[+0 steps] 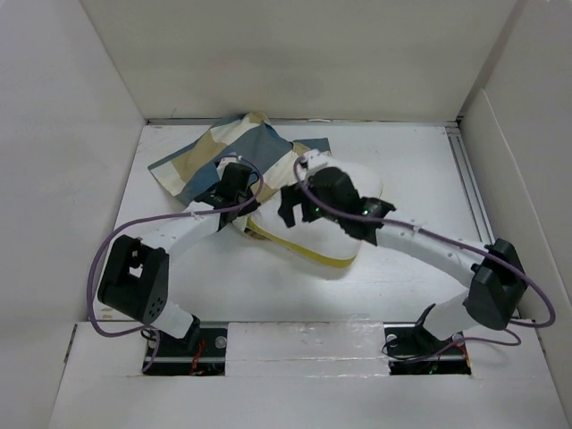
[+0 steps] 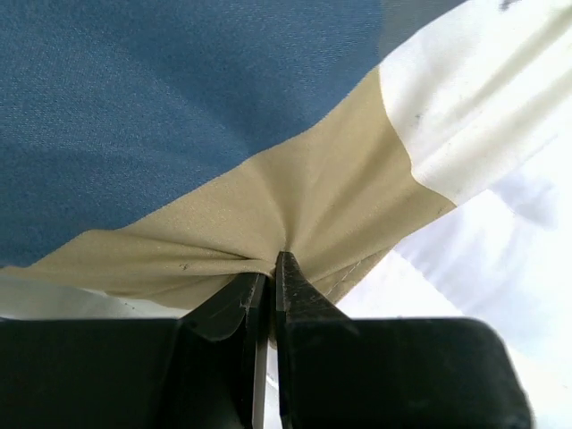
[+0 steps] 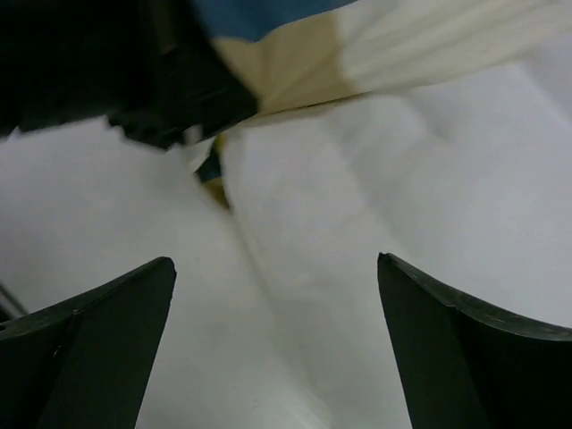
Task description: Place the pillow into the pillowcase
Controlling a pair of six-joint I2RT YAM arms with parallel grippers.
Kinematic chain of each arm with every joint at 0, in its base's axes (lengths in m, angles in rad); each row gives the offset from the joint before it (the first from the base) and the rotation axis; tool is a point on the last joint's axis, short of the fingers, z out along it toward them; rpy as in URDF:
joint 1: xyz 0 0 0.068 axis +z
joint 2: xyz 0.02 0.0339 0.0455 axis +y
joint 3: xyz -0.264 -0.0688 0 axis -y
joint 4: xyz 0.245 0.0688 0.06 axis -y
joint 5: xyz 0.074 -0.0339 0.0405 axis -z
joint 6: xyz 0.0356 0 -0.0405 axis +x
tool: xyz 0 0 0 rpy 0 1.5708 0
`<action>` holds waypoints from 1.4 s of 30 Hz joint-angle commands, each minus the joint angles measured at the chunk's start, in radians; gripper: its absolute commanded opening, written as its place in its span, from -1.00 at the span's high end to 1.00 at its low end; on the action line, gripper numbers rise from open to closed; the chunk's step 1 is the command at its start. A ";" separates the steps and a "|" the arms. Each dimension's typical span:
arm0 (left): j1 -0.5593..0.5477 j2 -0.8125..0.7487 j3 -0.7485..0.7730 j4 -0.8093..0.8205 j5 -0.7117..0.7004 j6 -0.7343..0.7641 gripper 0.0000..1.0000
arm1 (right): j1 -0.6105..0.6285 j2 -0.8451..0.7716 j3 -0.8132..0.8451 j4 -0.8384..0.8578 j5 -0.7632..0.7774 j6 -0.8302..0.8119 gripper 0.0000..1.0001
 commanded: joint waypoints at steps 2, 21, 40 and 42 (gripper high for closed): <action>0.003 -0.056 0.119 -0.096 0.097 0.026 1.00 | 0.147 0.034 -0.087 0.098 0.093 -0.123 -1.00; -0.008 -0.197 0.205 -0.150 0.334 0.066 1.00 | 0.220 0.288 -0.086 0.462 0.432 -0.002 1.00; -0.399 -0.102 0.297 -0.030 0.245 -0.081 1.00 | -0.039 -0.122 -0.247 0.670 0.104 0.191 1.00; -0.437 -0.102 0.276 0.064 0.245 -0.130 1.00 | -0.078 -0.122 -0.276 0.683 0.049 0.212 1.00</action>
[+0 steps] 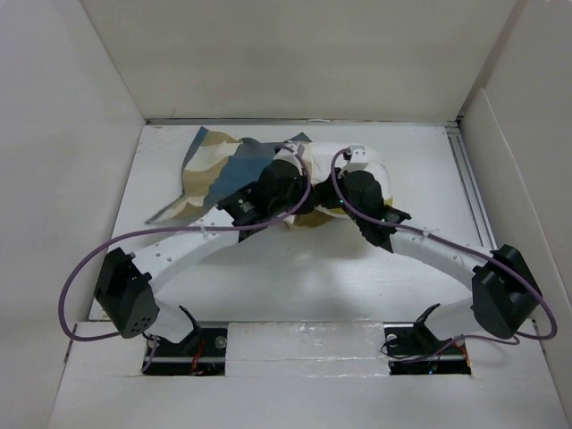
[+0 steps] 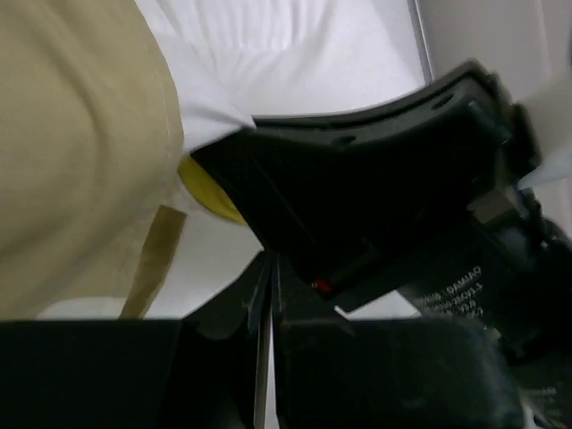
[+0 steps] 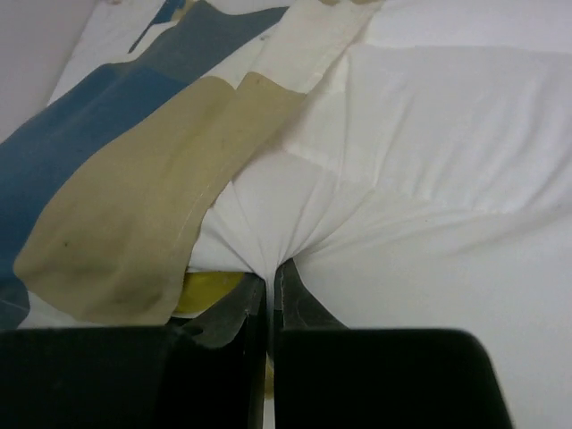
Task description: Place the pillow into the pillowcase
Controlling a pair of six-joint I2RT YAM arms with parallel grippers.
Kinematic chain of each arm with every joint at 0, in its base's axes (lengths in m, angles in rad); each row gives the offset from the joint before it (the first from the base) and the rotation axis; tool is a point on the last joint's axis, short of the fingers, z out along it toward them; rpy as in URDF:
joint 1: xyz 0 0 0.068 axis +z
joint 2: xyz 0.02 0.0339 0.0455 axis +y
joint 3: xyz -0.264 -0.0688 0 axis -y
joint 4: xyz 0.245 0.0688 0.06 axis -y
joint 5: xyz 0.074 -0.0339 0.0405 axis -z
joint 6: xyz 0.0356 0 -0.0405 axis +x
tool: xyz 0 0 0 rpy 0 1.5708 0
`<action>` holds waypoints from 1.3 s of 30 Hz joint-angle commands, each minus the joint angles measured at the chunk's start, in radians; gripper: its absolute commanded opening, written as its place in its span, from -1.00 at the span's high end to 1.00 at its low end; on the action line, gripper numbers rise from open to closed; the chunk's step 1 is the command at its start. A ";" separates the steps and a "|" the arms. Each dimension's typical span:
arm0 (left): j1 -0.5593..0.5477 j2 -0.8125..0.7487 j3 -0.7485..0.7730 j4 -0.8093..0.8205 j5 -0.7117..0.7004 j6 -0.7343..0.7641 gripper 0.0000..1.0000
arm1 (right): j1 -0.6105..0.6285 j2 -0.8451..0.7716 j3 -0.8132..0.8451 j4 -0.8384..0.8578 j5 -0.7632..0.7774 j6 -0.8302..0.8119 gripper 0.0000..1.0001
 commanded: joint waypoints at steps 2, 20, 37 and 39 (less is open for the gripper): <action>-0.114 -0.035 -0.017 0.219 0.119 -0.123 1.00 | -0.044 -0.031 -0.030 0.295 -0.123 0.108 1.00; -0.198 -0.004 -0.095 -0.333 -0.515 -0.141 -0.98 | -0.102 -0.013 -0.188 0.314 -0.274 0.088 0.49; -0.198 0.353 -0.037 -0.422 -0.859 -0.262 -0.98 | -0.093 0.013 -0.154 0.323 -0.351 0.059 0.46; -0.198 0.376 -0.017 -0.485 -0.888 -0.310 -0.98 | -0.093 0.013 -0.154 0.314 -0.351 0.059 0.46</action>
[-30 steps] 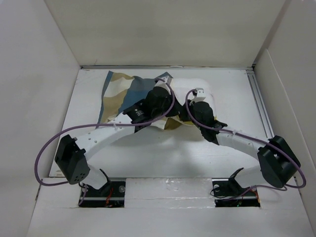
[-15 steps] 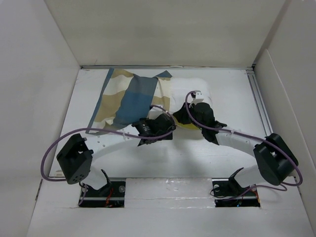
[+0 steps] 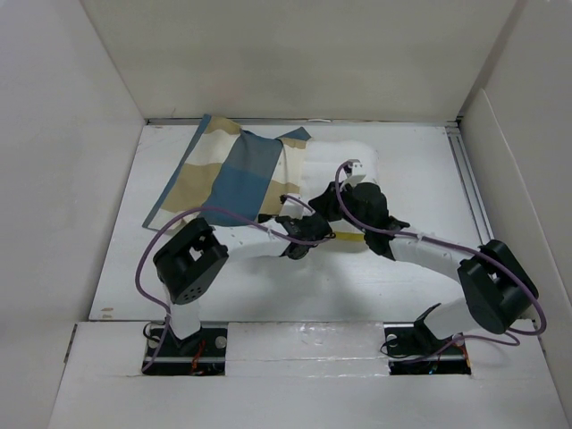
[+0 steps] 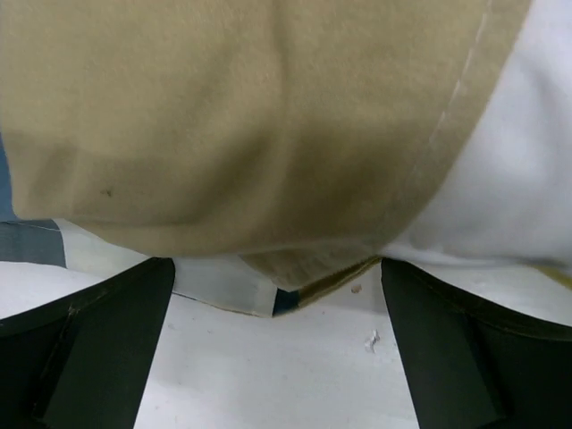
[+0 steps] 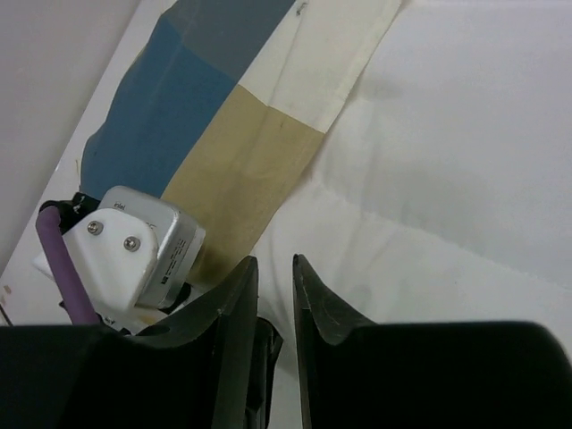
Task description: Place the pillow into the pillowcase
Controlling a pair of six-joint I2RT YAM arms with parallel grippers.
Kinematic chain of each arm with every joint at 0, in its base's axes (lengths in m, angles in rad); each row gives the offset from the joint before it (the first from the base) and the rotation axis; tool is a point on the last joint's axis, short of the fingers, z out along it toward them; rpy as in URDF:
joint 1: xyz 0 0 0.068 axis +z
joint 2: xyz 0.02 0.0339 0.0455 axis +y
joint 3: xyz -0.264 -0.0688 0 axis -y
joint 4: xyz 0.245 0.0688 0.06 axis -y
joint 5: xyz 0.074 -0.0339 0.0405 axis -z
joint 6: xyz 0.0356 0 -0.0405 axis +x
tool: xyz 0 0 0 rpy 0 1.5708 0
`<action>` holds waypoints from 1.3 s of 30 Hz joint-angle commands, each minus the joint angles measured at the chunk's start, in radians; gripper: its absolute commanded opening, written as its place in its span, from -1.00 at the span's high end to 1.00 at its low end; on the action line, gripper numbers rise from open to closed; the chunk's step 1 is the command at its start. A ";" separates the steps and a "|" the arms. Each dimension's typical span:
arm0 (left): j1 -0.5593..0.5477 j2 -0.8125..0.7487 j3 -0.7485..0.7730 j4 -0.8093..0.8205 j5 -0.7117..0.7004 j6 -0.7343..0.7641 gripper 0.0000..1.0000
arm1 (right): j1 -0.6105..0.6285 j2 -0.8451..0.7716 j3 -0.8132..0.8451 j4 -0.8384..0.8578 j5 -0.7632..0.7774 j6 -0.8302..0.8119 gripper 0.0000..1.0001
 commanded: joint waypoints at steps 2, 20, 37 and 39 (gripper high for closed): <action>0.000 0.011 0.054 -0.155 -0.194 -0.214 -0.96 | 0.003 -0.015 0.048 0.047 -0.018 -0.022 0.33; 0.035 -0.037 -0.056 -0.098 -0.256 -0.222 -0.69 | 0.022 -0.006 0.048 0.036 -0.018 -0.058 -0.55; 0.031 0.020 0.104 -0.302 -0.395 -0.297 1.00 | 0.068 -0.053 0.066 -0.033 -0.105 -0.274 -1.00; 0.019 -0.047 0.183 -0.389 -0.395 -0.297 1.00 | 0.079 -0.076 0.066 -0.051 -0.105 -0.342 -1.00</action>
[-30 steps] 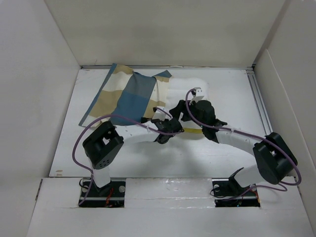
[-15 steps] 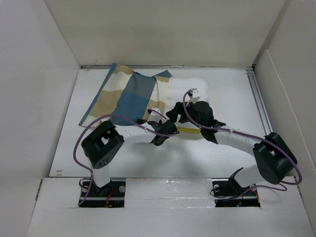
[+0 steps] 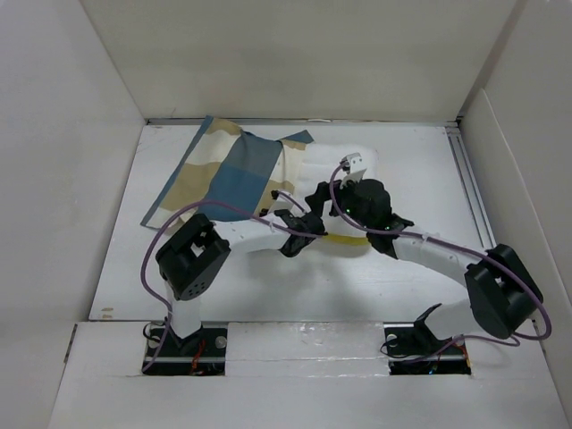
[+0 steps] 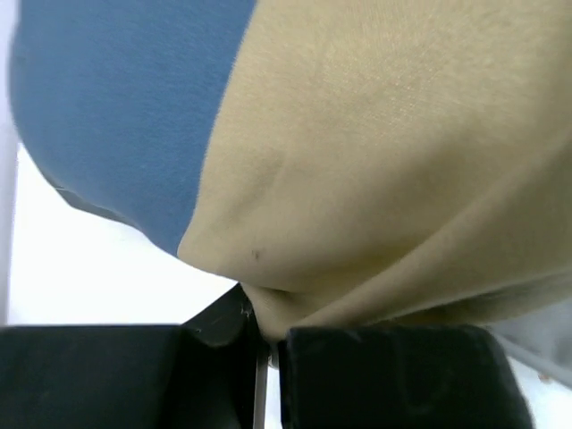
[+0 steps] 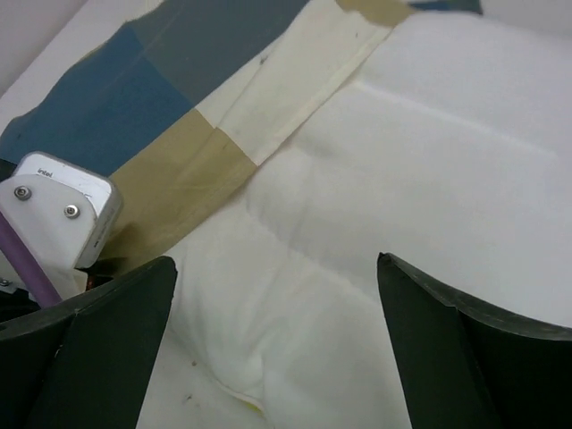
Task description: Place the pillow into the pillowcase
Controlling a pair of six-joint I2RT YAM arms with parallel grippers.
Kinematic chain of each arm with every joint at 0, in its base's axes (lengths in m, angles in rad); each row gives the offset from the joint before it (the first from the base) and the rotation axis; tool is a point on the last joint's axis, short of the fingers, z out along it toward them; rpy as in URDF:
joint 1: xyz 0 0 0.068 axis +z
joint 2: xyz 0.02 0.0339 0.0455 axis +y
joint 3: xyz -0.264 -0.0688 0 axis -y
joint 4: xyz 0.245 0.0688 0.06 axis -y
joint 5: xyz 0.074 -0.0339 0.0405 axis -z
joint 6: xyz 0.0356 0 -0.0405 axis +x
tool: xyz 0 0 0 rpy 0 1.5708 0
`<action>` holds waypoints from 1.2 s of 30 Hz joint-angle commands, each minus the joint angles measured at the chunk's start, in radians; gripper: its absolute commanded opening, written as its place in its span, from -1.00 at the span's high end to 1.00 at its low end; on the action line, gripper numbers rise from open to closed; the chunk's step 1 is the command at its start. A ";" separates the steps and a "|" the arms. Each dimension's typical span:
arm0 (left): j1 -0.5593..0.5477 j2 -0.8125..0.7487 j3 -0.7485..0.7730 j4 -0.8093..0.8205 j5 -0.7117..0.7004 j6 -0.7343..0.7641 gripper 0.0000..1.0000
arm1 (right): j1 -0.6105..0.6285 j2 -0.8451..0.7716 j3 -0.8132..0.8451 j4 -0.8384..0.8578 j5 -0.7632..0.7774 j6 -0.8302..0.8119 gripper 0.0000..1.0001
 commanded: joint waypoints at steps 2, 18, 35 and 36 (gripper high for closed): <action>-0.027 -0.163 0.185 -0.129 -0.088 -0.195 1.00 | 0.074 -0.069 0.032 -0.014 -0.192 -0.138 -1.00; 0.237 -0.555 0.151 0.296 0.585 0.247 1.00 | 0.213 -0.250 -0.057 0.031 0.006 -0.294 -1.00; 0.237 -0.527 0.272 0.230 0.605 0.288 1.00 | 0.269 -0.131 0.027 0.179 0.387 -0.592 -1.00; 0.237 -0.527 0.283 0.230 0.605 0.298 1.00 | 0.269 -0.111 0.027 0.210 0.407 -0.614 -1.00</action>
